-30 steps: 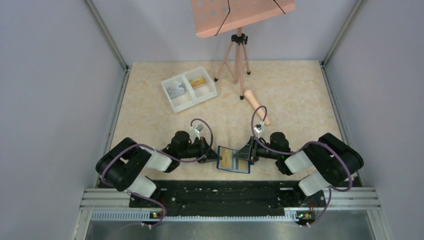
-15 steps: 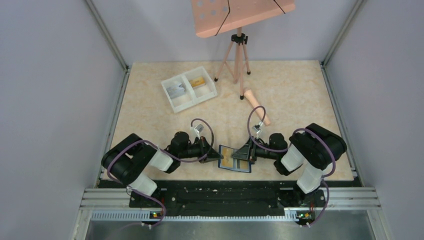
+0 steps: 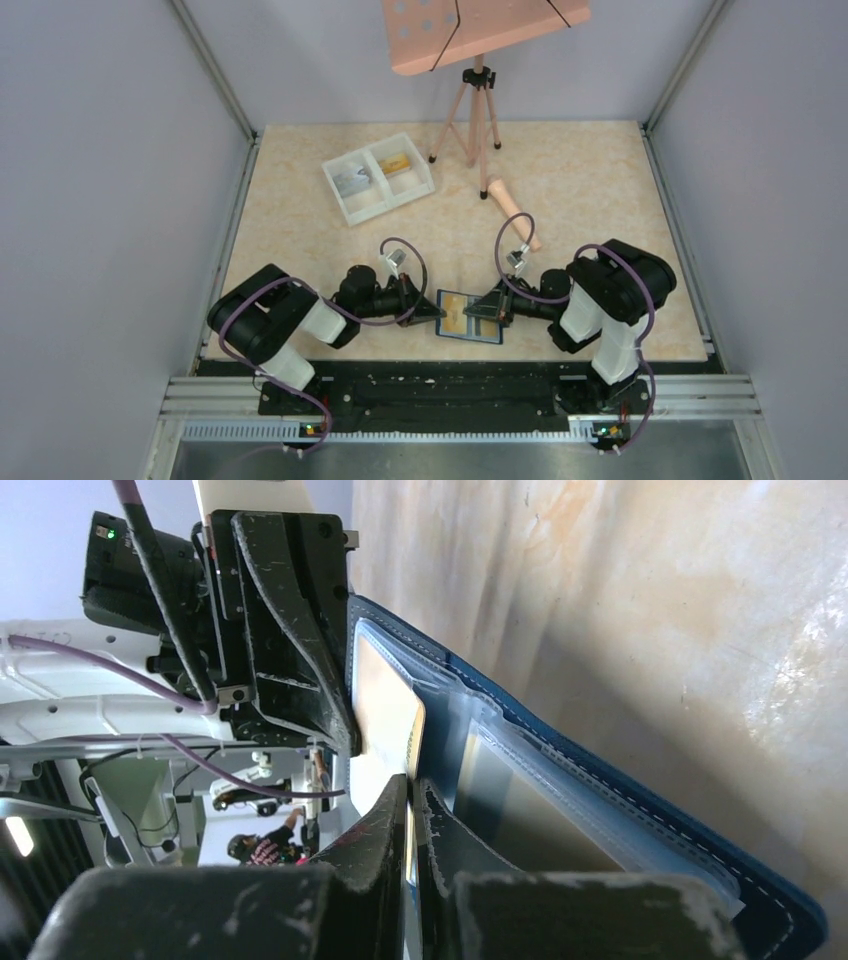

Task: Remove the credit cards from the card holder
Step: Remove the credit card from the card holder.

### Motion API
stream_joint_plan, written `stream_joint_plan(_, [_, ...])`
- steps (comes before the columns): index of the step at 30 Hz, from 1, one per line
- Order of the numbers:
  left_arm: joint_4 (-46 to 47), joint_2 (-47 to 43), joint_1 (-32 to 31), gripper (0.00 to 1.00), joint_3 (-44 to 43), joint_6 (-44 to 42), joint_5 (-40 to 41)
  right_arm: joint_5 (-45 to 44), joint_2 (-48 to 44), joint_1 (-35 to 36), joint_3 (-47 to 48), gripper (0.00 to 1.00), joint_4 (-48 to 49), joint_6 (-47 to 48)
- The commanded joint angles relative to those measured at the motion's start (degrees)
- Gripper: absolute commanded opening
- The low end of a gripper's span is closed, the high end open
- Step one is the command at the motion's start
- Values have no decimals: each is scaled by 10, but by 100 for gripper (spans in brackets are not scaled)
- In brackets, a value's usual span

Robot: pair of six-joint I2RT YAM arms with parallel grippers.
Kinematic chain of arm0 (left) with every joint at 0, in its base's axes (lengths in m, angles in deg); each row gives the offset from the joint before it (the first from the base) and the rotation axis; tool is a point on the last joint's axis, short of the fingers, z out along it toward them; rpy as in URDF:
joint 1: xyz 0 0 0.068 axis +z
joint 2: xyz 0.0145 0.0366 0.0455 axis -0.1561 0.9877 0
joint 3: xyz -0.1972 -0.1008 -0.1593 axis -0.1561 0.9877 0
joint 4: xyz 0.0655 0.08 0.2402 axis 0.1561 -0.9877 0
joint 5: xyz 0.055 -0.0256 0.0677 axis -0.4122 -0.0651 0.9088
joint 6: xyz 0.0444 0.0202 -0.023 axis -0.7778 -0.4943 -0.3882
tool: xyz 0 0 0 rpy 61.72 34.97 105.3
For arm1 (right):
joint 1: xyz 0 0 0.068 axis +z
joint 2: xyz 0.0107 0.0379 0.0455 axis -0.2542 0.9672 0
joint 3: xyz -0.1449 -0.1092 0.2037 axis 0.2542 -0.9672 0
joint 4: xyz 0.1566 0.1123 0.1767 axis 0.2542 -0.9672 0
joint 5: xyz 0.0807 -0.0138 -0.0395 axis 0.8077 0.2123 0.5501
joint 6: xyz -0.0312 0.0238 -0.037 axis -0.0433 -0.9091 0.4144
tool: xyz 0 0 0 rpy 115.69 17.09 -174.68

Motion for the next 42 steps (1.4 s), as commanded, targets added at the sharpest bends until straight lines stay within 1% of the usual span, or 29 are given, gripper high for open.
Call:
stream_joint_plan(1, [53,5,-1,0,10,5,-6,9,0,0,-7,0,96,-6])
stream_joint_plan(11, [0,-18,2,0,14,-26,-3,6,-20,-3,-13,0,70,1])
stream_joint_plan(19, [1,-21,5,0,18,-26,-9,5,-36,-4,-16,0,50,5])
stream_joint_plan(23, [12,-17,9,0,19,-18,-16,3,-57,-4,-13,0,9,26])
stream_joint_plan(29, [16,-19,11,0,20,-18,-22,-1,-102,-4,-2,0,-94,80])
stream_joint_plan(33, [20,-16,12,0,20,-17,-24,-1,-125,-4,4,0,-138,101])
stream_joint_plan(37, [27,-13,12,0,18,-14,-28,7,-130,-4,4,0,-134,102])
stream_joint_plan(42, [34,-7,12,0,15,-12,-34,20,-119,-4,5,0,-102,89])
